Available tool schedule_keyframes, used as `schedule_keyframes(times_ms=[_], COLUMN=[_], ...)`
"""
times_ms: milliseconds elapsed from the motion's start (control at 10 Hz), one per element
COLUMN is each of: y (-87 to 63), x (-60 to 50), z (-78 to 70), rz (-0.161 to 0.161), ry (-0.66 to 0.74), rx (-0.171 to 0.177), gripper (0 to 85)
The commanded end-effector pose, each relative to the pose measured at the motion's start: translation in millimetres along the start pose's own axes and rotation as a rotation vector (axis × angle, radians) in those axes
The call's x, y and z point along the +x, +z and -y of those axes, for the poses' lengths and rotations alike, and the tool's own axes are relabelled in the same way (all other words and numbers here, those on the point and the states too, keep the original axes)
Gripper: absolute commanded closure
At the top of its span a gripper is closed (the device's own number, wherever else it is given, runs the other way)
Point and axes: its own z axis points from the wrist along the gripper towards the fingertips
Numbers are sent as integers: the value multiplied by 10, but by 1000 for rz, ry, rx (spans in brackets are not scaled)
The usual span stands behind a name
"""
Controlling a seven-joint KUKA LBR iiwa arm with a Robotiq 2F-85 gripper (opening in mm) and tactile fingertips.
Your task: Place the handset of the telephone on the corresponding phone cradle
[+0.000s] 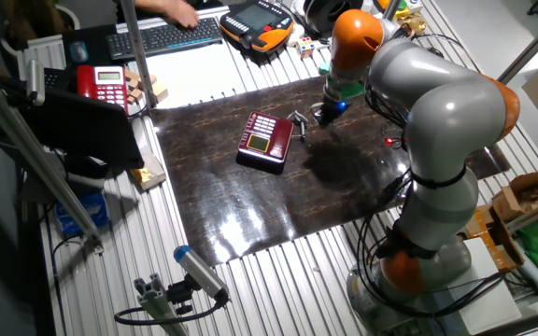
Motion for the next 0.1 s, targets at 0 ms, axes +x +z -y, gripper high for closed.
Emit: schedule_keyframes(times_ms=[0], y=[4], x=[-9], z=[-10], rz=[5], ry=[2], rx=[-3], gripper=[830])
